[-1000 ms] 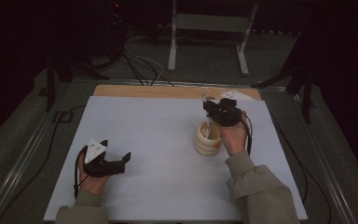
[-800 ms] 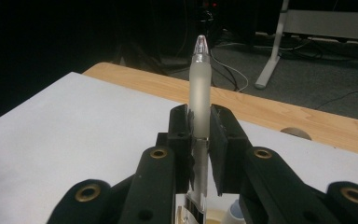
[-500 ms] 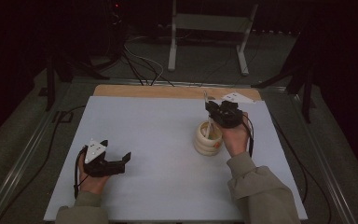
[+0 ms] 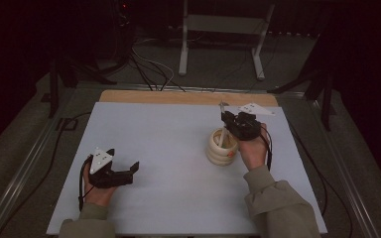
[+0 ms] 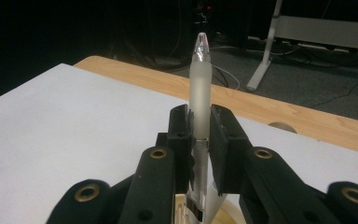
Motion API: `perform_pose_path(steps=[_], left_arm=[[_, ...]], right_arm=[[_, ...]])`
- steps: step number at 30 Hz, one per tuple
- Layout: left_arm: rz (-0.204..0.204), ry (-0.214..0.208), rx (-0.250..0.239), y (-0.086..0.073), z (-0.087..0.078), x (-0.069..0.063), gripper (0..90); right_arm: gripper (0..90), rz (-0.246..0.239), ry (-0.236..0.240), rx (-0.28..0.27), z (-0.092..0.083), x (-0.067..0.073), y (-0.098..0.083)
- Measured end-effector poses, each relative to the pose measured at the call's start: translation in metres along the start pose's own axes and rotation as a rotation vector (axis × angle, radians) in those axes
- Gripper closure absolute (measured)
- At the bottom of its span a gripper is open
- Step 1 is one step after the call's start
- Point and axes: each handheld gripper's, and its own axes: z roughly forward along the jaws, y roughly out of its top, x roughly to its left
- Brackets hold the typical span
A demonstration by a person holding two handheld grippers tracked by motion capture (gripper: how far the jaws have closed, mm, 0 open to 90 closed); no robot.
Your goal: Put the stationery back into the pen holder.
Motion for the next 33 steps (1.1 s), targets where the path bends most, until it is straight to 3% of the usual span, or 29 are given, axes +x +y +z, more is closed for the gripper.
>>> perform_pose_path(steps=[33], left_arm=[[0.003, 0.002, 0.000, 0.000, -0.001, 0.000, 0.5]], right_arm=[[80.3, 0.003, -0.015, -0.010, -0.003, -0.005, -0.019]])
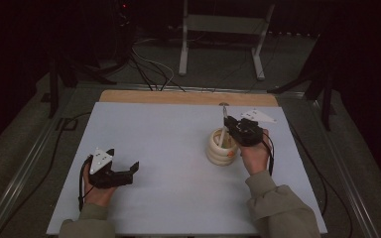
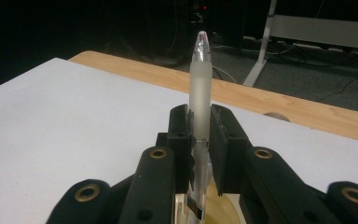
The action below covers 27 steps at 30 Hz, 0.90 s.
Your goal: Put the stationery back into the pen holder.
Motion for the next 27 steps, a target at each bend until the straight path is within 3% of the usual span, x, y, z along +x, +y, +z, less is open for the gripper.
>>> perform_pose_path(steps=[27], left_arm=[[-0.001, 0.000, 0.002, -0.001, 0.000, 0.000, 0.5]], right_arm=[[80.2, -0.010, 0.009, 0.006, 0.004, 0.001, -0.013]])
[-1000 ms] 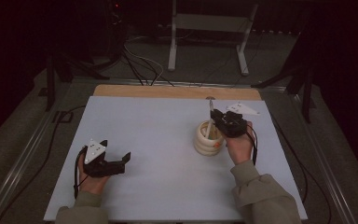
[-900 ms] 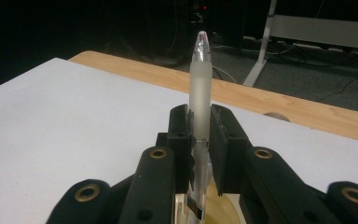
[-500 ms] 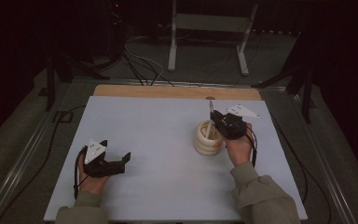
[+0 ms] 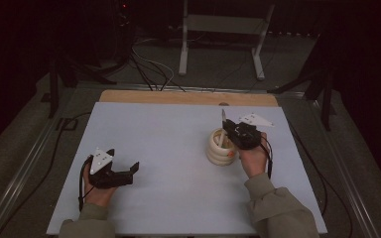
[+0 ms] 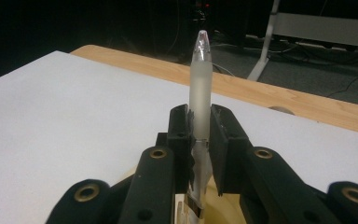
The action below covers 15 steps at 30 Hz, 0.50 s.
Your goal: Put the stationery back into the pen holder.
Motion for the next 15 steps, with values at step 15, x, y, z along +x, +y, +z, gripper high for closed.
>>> perform_pose_path(steps=[15], left_arm=[[0.001, 0.001, -0.001, 0.0001, -0.0003, 0.0002, 0.6]], right_arm=[[80.0, 0.003, 0.001, 0.007, 0.0010, -0.0004, -0.0062]])
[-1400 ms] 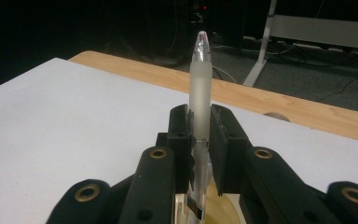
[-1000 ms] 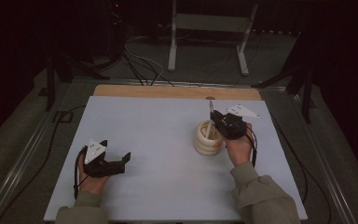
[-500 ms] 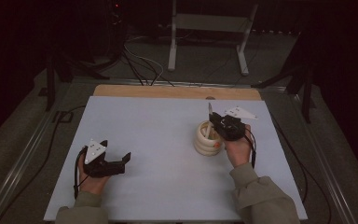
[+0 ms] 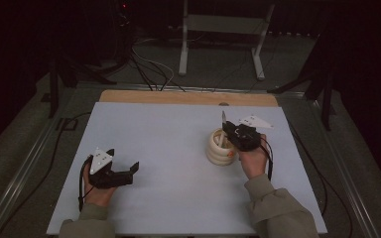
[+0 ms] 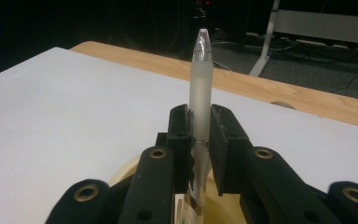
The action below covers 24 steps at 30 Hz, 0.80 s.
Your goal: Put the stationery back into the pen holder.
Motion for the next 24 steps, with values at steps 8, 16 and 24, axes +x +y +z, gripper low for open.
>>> perform_pose_path(steps=[8, 16, 24], left_arm=[[0.000, 0.001, 0.001, 0.0000, 0.0000, 0.0000, 0.6], [0.000, 0.001, 0.000, 0.0000, 0.0000, 0.0000, 0.6], [0.000, 0.001, 0.000, 0.0000, -0.0001, -0.0001, 0.5]], right_arm=[[79.9, 0.000, -0.003, 0.007, -0.0016, -0.0017, -0.0028], [79.8, -0.002, -0.005, 0.012, -0.0028, -0.0025, -0.0063], [79.8, -0.008, -0.003, 0.024, -0.0029, -0.0021, -0.0096]])
